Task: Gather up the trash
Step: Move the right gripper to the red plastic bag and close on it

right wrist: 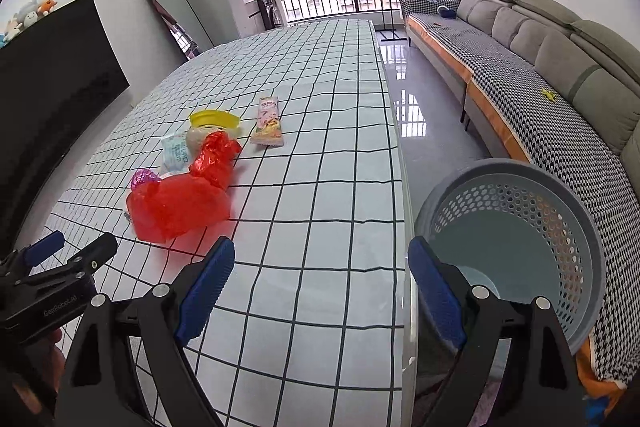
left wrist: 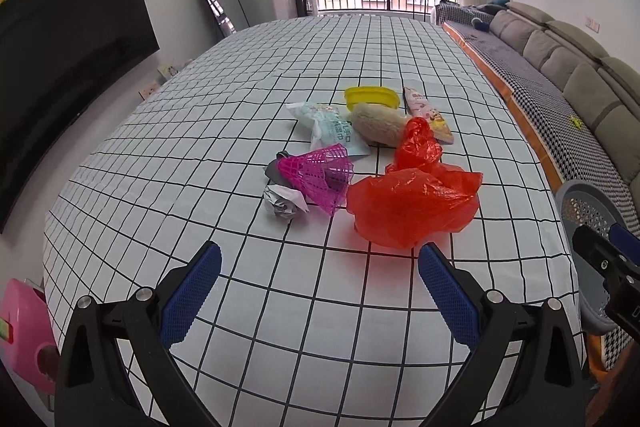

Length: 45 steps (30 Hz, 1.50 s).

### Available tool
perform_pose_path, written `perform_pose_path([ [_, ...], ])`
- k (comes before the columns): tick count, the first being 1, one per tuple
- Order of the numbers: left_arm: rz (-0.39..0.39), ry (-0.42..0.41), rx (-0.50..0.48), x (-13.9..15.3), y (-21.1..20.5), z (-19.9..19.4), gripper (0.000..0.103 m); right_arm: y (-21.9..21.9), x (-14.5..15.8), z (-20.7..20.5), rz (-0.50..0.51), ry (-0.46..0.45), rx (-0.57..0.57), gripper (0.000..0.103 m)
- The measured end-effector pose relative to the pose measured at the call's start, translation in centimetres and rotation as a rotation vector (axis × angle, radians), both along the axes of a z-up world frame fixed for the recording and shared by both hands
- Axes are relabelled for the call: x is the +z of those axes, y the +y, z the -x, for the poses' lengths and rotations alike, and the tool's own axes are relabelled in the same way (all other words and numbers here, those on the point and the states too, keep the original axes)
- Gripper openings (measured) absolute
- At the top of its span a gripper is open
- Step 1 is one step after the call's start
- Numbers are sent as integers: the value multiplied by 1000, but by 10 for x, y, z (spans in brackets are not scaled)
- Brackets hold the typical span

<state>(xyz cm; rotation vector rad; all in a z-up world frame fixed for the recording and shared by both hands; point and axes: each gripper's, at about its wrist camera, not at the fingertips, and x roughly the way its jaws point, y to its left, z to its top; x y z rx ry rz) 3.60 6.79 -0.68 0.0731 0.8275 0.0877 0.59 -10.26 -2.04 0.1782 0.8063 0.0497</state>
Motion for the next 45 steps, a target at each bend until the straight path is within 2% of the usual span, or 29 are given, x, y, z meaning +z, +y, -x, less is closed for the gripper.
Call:
perform_pose_path([
  [6, 15, -6, 23, 1, 6, -6, 97, 14, 2, -21, 14, -13, 58, 84],
  [14, 28, 7, 82, -7, 30, -16, 97, 29, -3, -46, 8, 13, 115, 85],
  [22, 22, 13, 135, -15, 55, -26, 97, 55, 9, -77, -19, 13, 175, 85],
  [27, 29, 13, 162, -17, 67, -29, 97, 74, 14, -101, -27, 51, 202, 85],
  [32, 29, 22, 178, -21, 75, -31, 97, 96, 0, -119, 5, 119, 226, 85],
  [37, 24, 27, 179, -23, 75, -32, 97, 109, -33, -128, 8, 237, 256, 84],
  [44, 20, 32, 163, -26, 69, -32, 97, 108, -48, -120, 5, 241, 251, 83],
  [45, 20, 33, 162, -26, 68, -32, 97, 110, -50, -119, 8, 242, 259, 78],
])
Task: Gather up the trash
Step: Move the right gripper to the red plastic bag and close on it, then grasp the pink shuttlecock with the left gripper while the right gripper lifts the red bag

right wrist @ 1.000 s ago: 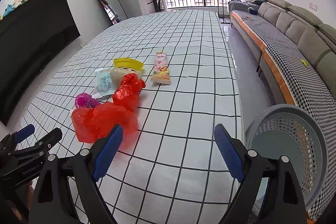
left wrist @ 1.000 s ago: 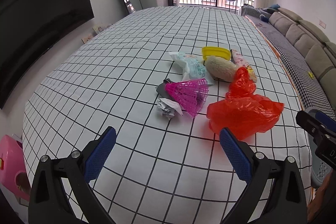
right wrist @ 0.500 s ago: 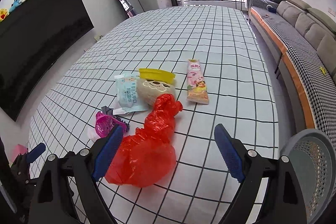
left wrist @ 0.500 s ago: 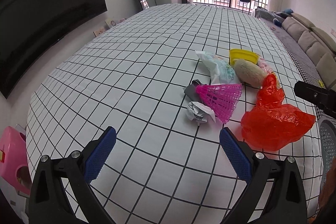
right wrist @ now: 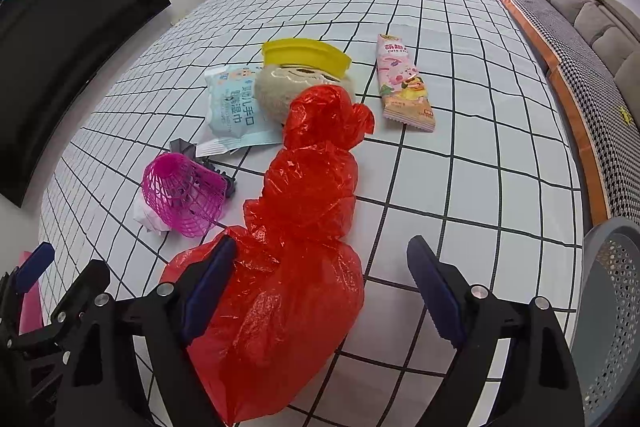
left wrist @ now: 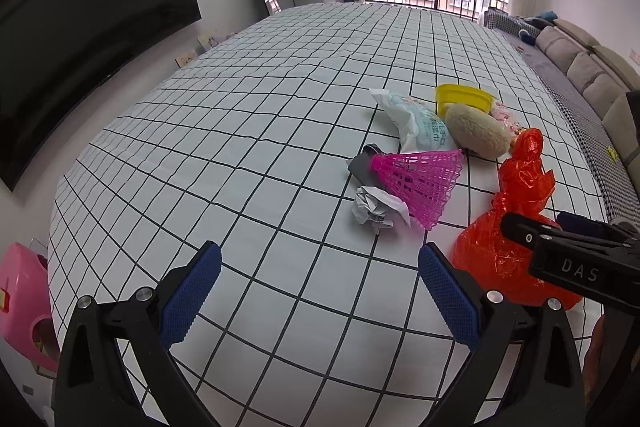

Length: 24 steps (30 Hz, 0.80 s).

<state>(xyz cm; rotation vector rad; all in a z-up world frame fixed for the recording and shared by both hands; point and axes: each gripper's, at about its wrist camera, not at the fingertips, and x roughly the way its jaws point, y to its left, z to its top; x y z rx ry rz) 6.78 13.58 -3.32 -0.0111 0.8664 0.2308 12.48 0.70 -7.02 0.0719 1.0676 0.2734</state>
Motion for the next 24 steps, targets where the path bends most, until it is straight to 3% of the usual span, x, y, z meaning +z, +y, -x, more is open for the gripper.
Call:
perform_pose_path([
  [1, 0, 1, 0, 0, -1, 0, 97, 1, -2, 2, 7, 5, 9, 73],
  [3, 4, 1, 2, 0, -1, 1, 97, 4, -7, 5, 18, 22, 29, 50],
  [8, 13, -2, 5, 0, -1, 1, 97, 0, -5, 18, 8, -4, 32, 20],
  [13, 39, -17, 0, 3, -7, -3, 97, -27, 10, 33, 4, -55, -34, 18],
  [18, 89, -30, -20, 3, -19, -18, 97, -55, 11, 49, -24, -49, -69, 18],
  [24, 0, -46, -3, -6, -35, -44, 97, -79, 12, 66, -73, -46, -96, 18],
])
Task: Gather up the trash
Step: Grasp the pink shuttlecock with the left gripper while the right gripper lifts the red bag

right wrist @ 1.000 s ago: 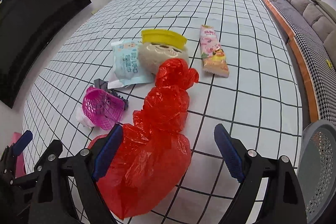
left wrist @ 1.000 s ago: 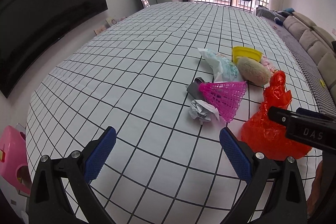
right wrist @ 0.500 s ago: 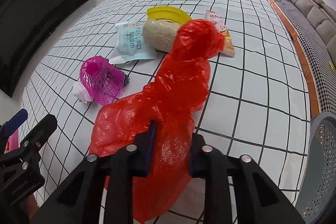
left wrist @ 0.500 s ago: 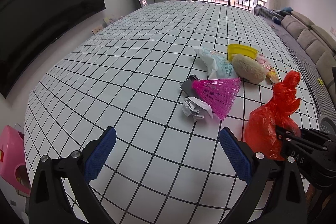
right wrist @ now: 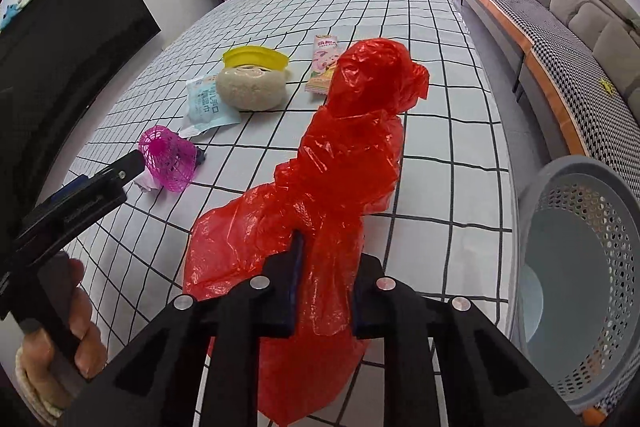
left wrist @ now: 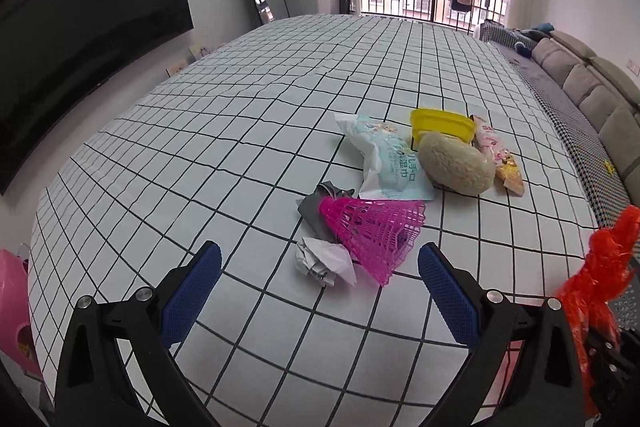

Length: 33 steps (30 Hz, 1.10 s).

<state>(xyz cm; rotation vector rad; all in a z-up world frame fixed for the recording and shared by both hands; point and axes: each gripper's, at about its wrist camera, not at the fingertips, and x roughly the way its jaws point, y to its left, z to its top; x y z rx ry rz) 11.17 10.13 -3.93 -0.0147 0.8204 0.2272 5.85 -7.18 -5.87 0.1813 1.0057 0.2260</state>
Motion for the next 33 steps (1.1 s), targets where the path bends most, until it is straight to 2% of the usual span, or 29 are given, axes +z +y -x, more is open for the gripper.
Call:
perform_pose_path([
  [4, -43, 4, -6, -8, -9, -12, 94, -9, 1, 4, -20, -5, -8, 18],
  [9, -37, 31, -11, -15, -10, -24, 60, -15, -1, 5, -28, 2, -9, 18],
  [10, -32, 32, -12, -15, -10, -25, 48, -15, -3, 4, -28, 4, -10, 18],
  [11, -21, 33, -18, -16, -9, -26, 28, -16, -4, 5, -30, 7, -11, 18],
  [13, 8, 38, -31, -15, -7, -25, 5, -17, -4, 6, -34, 12, -12, 18],
  [16, 42, 18, -37, -11, -4, -19, 4, -19, -6, 7, -34, 15, -16, 18],
  [23, 63, -31, -72, 14, -6, 3, 3, -28, -3, 12, -39, 10, -44, 18],
  [33, 108, -53, -257, 35, -66, 37, 3, -61, 9, 41, -22, -31, -129, 18],
])
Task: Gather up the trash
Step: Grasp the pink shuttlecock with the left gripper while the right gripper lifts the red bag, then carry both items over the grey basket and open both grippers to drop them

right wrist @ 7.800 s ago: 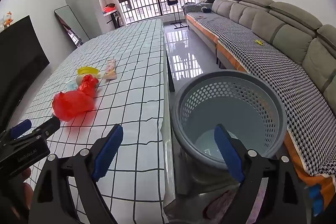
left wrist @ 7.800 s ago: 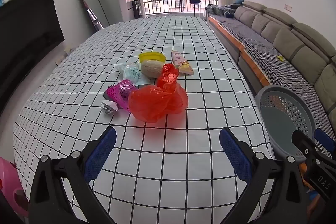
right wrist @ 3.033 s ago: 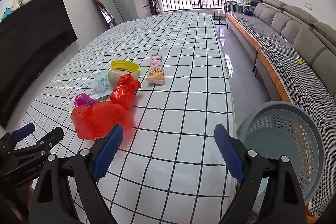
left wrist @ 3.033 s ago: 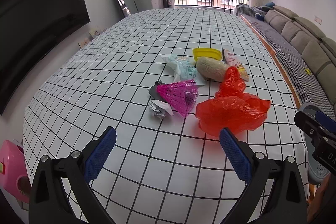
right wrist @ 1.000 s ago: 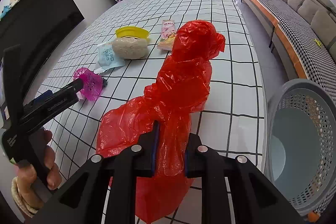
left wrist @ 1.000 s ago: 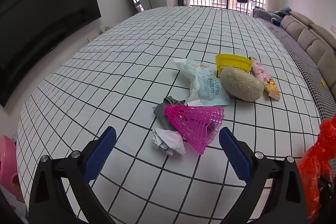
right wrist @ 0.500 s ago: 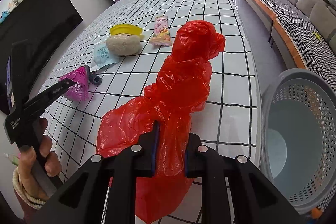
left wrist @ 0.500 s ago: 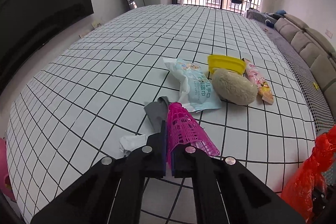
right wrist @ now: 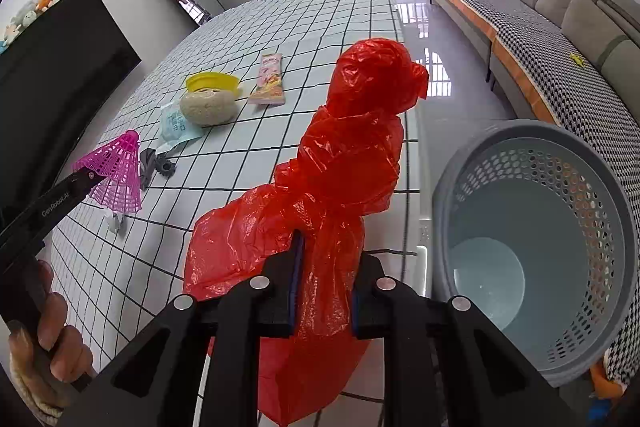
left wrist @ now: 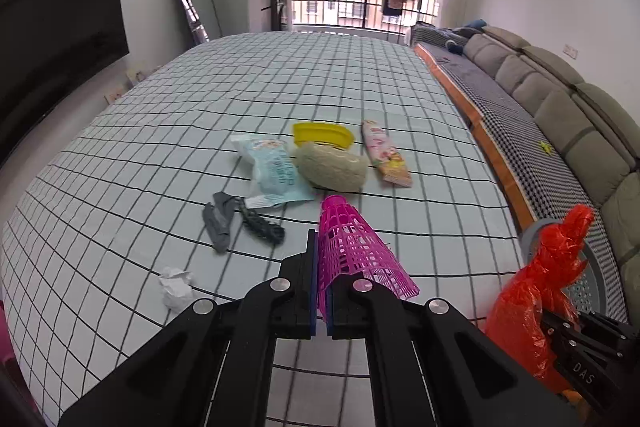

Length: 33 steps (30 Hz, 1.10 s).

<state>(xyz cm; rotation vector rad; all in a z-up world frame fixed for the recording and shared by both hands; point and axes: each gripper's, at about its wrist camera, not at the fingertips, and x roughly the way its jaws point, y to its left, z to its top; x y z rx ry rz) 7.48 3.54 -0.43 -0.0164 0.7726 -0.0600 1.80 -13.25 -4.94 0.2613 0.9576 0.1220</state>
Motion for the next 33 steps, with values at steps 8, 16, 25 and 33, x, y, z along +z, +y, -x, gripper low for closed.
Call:
perform_pose_path([
  [8, -3, 14, -164, -2, -67, 22, 3, -40, -1, 30, 19, -3, -79, 18],
  [16, -21, 51, -294, -11, -126, 39, 3, -95, 3, 59, 25, -28, -187, 18],
  [25, -37, 77, -391, -18, -180, 50, 3, -147, -4, 78, 30, -16, -276, 18],
  [33, -61, 121, -447, -32, -217, 50, 3, -177, -18, 82, 16, 8, -309, 18],
])
